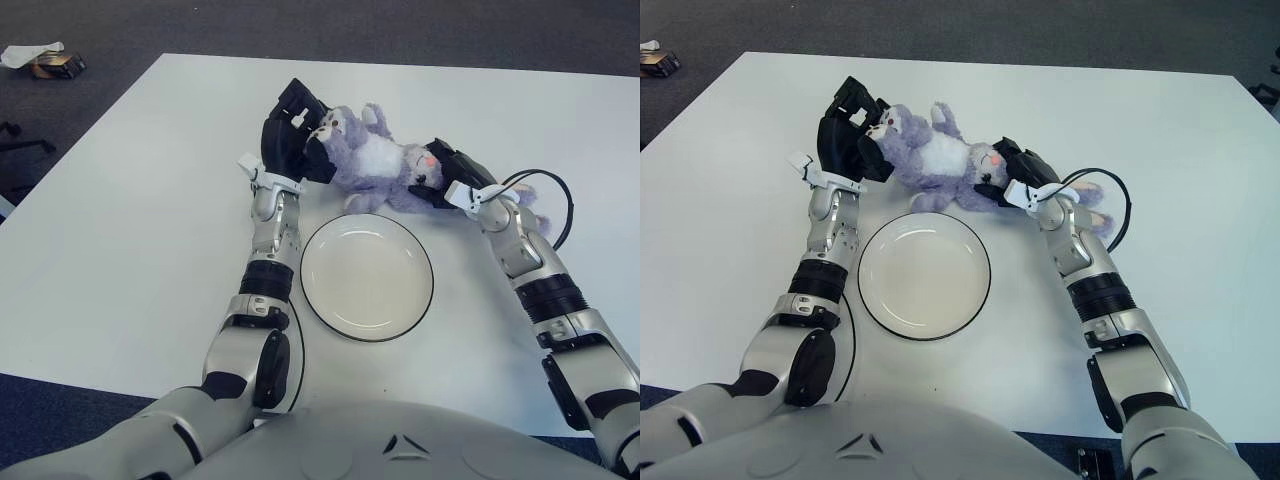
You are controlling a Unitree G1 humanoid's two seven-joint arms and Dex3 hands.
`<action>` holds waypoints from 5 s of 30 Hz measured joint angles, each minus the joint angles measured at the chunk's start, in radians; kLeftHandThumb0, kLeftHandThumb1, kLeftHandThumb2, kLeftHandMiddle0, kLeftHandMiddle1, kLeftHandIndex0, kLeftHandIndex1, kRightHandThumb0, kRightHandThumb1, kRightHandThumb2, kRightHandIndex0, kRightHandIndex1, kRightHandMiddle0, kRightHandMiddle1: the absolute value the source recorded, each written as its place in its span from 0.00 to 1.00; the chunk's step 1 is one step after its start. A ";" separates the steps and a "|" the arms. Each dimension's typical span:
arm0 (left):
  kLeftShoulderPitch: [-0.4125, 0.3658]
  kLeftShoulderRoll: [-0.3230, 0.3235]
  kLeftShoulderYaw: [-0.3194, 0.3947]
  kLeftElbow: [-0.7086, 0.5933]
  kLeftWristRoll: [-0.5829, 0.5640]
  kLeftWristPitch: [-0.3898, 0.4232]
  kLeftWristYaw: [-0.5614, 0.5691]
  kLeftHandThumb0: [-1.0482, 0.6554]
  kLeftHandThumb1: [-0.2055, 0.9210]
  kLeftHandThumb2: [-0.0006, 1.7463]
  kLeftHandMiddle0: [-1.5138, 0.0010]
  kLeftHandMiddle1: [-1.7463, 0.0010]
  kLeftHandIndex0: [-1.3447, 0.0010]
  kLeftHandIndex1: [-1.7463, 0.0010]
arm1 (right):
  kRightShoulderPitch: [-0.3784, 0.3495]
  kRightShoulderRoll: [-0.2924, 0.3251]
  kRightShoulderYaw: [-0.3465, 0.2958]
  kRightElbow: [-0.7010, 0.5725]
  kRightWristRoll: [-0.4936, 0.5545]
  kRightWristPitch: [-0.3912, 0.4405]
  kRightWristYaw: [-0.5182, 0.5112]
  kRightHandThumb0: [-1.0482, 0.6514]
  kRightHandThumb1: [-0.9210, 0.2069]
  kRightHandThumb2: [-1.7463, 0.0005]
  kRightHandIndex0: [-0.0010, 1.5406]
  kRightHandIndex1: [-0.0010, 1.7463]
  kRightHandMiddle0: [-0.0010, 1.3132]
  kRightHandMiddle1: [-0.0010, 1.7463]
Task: Put the doll into the plate.
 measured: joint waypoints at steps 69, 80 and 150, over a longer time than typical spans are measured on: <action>-0.075 0.053 0.138 -0.026 -0.246 0.186 -0.087 0.61 0.13 0.97 0.40 0.00 0.46 0.10 | -0.105 0.047 -0.122 0.137 0.122 0.161 -0.080 0.62 0.82 0.06 0.55 0.95 0.49 1.00; -0.163 0.103 0.198 0.282 -0.124 -0.043 -0.039 0.61 0.29 0.89 0.48 0.00 0.63 0.00 | -0.049 -0.014 -0.169 -0.060 0.197 0.304 0.126 0.62 0.81 0.06 0.56 0.94 0.48 1.00; -0.174 0.215 0.074 0.636 0.259 -0.205 0.032 0.61 0.54 0.70 0.71 0.00 0.69 0.00 | 0.055 0.077 -0.341 -0.470 0.299 0.379 0.041 0.62 0.75 0.11 0.54 0.94 0.42 1.00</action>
